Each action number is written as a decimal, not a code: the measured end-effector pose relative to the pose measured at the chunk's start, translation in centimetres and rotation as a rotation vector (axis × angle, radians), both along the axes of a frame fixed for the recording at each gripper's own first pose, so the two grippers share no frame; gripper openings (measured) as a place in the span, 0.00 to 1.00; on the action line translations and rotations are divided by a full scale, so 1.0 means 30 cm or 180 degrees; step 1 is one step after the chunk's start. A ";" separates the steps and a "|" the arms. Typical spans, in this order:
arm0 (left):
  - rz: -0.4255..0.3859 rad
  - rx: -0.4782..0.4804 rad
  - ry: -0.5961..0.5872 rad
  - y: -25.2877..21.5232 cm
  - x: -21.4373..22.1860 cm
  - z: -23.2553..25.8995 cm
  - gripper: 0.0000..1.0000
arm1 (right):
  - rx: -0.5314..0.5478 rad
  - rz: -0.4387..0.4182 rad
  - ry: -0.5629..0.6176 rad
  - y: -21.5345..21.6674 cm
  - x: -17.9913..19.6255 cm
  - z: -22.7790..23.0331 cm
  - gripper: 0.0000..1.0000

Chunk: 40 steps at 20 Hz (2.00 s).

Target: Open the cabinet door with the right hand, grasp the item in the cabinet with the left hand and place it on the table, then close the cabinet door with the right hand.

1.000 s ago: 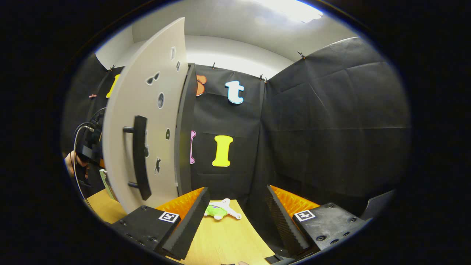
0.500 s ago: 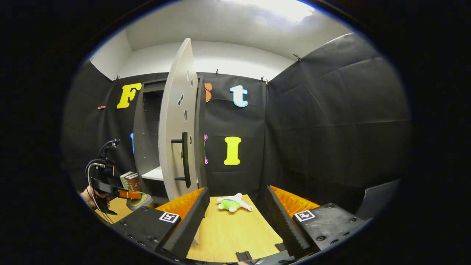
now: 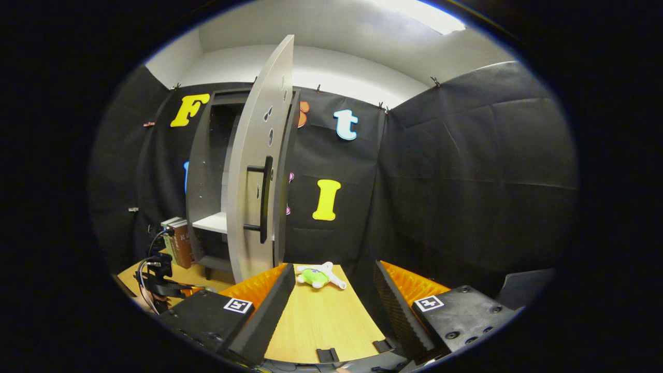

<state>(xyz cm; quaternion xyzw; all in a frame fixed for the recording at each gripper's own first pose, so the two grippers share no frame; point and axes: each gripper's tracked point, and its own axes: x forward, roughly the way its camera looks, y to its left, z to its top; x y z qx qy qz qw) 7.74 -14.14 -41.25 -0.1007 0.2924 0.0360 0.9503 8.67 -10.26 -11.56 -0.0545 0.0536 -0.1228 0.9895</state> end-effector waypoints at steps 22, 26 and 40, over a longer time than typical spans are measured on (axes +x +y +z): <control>0.0096 0.0137 0.0379 -0.037 -0.063 -0.370 0.83 | 0.0156 -0.0003 0.0385 -0.037 -0.019 -0.115 0.98; -0.0031 0.0429 0.0036 0.004 -0.065 -0.202 0.96 | 0.0241 0.0143 0.0303 0.000 -0.004 -0.097 0.98; -0.0620 0.0774 -0.1416 0.045 -0.390 0.786 0.94 | 0.0448 0.0619 -0.0195 0.136 0.048 0.021 0.98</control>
